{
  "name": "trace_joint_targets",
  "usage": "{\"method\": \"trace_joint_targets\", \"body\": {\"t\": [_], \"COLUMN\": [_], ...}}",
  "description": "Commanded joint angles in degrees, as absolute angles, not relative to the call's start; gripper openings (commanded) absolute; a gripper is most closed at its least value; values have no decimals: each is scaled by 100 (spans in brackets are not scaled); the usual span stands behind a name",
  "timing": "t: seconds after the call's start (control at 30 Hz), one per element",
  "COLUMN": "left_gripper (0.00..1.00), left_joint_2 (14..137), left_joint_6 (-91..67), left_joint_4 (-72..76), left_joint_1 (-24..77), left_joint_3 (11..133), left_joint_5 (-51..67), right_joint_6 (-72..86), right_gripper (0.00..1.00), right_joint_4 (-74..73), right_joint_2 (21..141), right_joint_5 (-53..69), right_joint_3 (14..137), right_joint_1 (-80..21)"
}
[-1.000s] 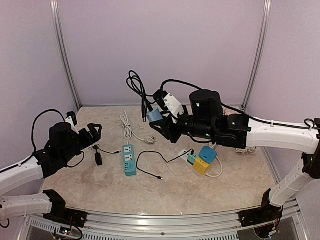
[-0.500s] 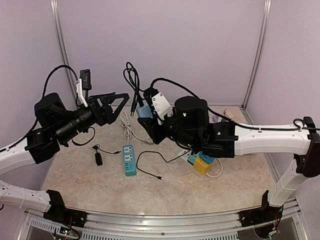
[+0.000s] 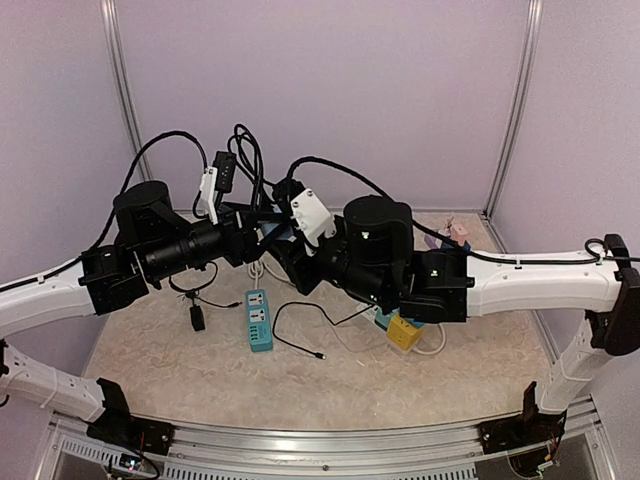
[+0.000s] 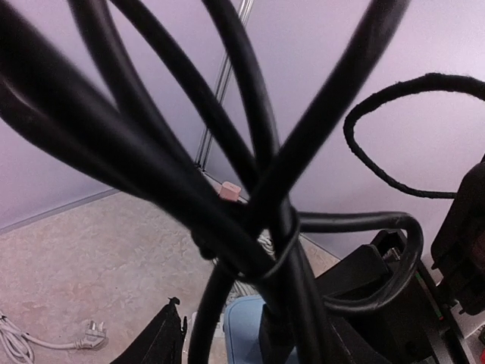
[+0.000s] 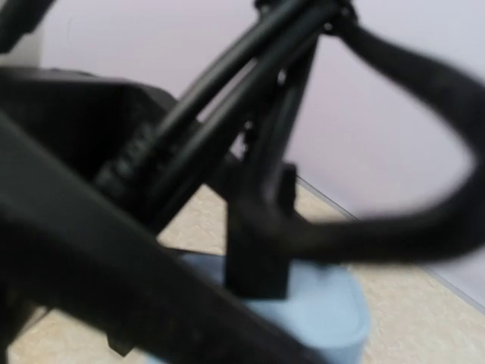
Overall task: Insert the plug
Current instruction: Adjust the plug.
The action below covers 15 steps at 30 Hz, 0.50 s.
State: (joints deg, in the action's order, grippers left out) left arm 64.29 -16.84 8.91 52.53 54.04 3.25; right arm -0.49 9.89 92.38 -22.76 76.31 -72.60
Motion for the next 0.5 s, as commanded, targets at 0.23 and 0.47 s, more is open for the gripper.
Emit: {"method": "trace_joint_targets", "body": {"t": [0.23, 0.47], "left_gripper": [27, 0], "left_joint_2": [6357, 6225], "left_joint_6": [-1494, -1457], "left_joint_4": [424, 387], "left_joint_1": [5273, 5256], "left_joint_3": [5537, 5505], "left_joint_5": [695, 752], "right_joint_6": [-329, -440], "right_gripper": [0, 0], "right_joint_4": [1222, 1217], "right_joint_2": [9392, 9351], "right_joint_5": [-1963, -1923], "right_joint_3": [7974, 7952], "right_joint_1": [-7298, -7295]}}
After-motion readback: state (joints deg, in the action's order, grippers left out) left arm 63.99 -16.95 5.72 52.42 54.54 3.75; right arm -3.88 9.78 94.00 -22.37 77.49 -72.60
